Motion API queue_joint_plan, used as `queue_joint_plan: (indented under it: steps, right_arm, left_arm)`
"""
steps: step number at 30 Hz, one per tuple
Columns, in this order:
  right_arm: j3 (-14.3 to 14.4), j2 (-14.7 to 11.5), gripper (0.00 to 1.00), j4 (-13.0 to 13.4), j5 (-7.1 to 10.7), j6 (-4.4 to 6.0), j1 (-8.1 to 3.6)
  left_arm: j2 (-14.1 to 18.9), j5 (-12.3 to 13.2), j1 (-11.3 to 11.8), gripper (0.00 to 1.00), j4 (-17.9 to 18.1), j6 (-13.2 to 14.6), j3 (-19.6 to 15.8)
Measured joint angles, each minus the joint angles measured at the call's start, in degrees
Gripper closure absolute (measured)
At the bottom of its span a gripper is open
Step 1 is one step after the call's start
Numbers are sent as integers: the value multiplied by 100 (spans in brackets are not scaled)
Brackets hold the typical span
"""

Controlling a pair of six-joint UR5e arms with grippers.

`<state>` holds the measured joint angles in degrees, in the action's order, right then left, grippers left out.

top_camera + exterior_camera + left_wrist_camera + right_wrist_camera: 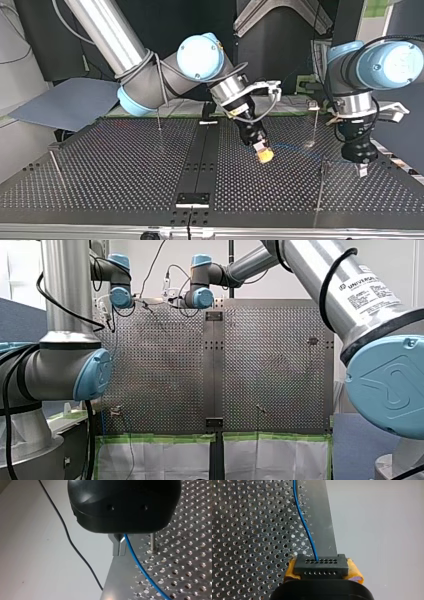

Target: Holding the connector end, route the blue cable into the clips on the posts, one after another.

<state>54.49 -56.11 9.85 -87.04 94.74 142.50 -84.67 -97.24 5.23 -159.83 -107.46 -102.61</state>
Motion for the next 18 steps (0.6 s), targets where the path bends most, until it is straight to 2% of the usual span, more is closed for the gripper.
queue_joint_plan:
  steps: [18]
  right_arm:
    - [-101,7,100,-11,42,57,-31]
  left_arm:
    - [-113,89,72,100,123,-5,2]
